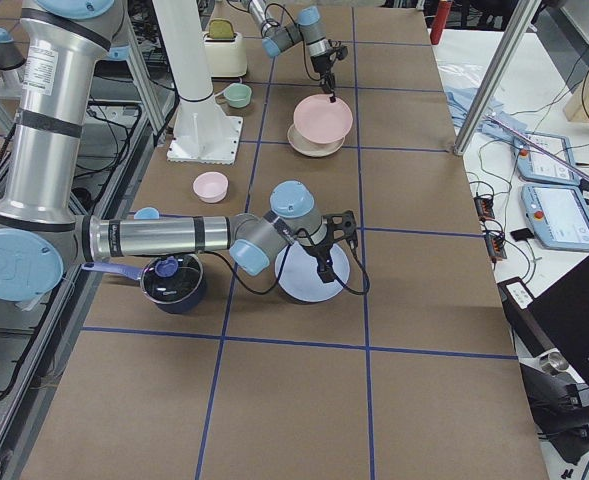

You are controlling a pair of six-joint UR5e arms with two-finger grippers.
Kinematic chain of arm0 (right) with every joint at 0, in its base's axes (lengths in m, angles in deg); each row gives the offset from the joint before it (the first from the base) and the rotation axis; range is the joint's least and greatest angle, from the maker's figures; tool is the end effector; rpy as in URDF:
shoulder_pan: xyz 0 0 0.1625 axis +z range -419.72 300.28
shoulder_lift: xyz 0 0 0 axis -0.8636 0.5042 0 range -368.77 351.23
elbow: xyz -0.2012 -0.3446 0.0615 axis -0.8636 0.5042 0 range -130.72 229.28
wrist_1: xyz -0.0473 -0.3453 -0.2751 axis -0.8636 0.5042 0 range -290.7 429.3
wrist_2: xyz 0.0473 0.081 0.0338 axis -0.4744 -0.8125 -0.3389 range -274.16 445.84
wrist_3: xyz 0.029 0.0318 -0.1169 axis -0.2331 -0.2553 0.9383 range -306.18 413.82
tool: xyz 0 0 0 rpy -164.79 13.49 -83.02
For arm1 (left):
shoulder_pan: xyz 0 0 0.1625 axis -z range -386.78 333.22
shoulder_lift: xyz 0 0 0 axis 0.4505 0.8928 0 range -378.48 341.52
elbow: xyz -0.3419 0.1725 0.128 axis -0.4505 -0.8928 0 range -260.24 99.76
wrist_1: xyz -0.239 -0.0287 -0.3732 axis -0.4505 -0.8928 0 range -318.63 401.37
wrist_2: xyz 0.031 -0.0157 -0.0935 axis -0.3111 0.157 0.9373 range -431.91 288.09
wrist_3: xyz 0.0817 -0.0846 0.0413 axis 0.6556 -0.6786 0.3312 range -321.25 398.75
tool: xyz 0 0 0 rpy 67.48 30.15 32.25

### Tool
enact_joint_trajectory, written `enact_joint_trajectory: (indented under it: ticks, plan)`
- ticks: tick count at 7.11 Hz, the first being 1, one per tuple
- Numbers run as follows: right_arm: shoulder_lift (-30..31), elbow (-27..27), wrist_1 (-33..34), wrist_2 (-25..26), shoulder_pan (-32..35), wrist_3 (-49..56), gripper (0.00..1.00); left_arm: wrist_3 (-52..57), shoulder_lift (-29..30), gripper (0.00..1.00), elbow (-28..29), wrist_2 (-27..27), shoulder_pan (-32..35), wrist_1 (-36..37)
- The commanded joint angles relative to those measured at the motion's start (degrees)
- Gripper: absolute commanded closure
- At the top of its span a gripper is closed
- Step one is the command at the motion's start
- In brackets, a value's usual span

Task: Stack three plates with pink and blue
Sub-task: 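Lower the pink plate onto the cream plate and release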

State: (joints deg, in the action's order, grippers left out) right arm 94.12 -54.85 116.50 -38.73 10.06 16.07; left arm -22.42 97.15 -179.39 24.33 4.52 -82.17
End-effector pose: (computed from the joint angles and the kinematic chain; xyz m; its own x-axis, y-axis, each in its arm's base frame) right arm -0.1059 -0.4686 0.5514 0.6553 -0.1046 0.7481 -0.1932 0.9342 0.2999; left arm 0.5142 -0.4528 0.2380 0.4839 0.2669 -0.8334 0.2245 0.8826 0.4130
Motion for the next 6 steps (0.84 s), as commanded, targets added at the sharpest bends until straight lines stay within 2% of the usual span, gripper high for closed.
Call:
enact_joint_trajectory:
  ticks: [1, 2, 3, 4, 5, 6]
  plan:
    - [0.0, 0.1, 0.0, -0.1, 0.0, 0.0, 0.00, -1.1, 1.2, 0.84, 1.7, -1.2, -2.6, 0.5]
    - [0.0, 0.1, 0.0, 0.0, 0.0, 0.0, 0.00, -1.1, 1.4, 0.58, 1.7, -1.3, -3.3, 0.5]
    - [-0.1, 0.1, 0.0, -0.1, 0.0, 0.0, 0.00, -1.1, 1.3, 0.01, 1.7, -2.7, -3.6, 0.4]
    - [0.0, 0.8, 0.0, -0.1, 0.0, -0.1, 0.00, -2.4, 0.8, 0.00, 0.8, -5.1, -3.5, 0.3]
    - [-0.1, 3.3, -0.6, 0.3, -0.4, 0.0, 0.00, -0.3, -0.4, 0.00, -2.1, -4.1, -2.6, 1.1]
    - [-0.1, 7.0, -5.2, 0.6, -0.6, 0.0, 0.00, 6.3, -1.5, 0.00, -4.5, -2.0, -0.1, 1.9]
